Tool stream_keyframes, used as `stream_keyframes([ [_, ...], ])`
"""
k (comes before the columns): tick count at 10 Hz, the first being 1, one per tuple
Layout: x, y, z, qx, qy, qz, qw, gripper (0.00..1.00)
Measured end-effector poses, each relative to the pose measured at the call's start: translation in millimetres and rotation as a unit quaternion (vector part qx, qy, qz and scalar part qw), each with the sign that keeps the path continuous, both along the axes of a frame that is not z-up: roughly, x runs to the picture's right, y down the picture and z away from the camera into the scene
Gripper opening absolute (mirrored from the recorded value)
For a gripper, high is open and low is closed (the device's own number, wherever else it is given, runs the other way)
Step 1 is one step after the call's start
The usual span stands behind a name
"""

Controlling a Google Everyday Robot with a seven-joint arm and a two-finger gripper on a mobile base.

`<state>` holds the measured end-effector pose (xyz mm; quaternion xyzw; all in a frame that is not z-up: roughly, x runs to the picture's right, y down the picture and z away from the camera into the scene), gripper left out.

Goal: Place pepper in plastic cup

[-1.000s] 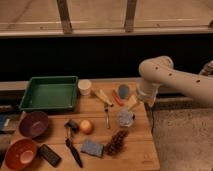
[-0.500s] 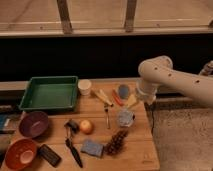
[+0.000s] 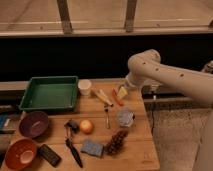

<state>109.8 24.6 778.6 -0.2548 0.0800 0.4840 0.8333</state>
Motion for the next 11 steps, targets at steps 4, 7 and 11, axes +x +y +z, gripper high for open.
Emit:
stream_keyframes([
  [4,0,0,0.3,0.001,0.000,-0.002,1.0000,0.71],
  [7,-16,8,21.9,-0.001,-0.018,0.012,0.9998,0.71],
  [11,-24,25,70.3,-0.049,-0.038,0.026,0.9977,0.71],
])
